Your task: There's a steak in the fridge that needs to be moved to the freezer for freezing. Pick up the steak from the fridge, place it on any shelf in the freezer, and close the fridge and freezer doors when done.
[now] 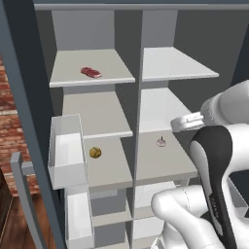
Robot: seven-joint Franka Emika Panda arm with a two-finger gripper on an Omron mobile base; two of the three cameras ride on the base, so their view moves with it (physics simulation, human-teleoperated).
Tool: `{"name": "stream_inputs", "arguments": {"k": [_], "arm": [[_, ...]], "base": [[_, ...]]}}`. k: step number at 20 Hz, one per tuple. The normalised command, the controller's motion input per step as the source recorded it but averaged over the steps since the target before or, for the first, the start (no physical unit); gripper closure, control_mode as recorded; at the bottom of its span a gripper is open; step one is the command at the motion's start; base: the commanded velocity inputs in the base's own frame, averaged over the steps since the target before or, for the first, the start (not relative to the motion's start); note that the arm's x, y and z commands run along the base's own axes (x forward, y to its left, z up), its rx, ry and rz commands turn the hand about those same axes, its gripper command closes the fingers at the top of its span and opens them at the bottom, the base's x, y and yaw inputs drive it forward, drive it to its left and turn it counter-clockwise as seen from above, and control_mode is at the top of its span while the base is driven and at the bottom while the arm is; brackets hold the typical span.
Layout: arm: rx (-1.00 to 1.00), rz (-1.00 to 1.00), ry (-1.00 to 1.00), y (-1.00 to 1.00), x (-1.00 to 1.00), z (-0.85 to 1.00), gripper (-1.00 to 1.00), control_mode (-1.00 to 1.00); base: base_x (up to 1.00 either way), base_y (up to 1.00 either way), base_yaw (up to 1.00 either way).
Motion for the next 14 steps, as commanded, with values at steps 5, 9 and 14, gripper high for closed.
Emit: {"name": "stream_inputs", "arguments": {"k": [5,9,14], "arm": [[0.00,0.00,0.05,-0.03,-0.37,0.00,-1.00,-1.00],[0.00,0.00,0.04,-0.01,-0.04,0.00,-1.00,-1.00],[0.00,0.00,0.01,-0.04,0.00,0.00,-1.00,-1.00]], "base": [[0.00,0.00,0.00],[0.00,0.00,0.00],[0.00,0.00,0.00]]}}
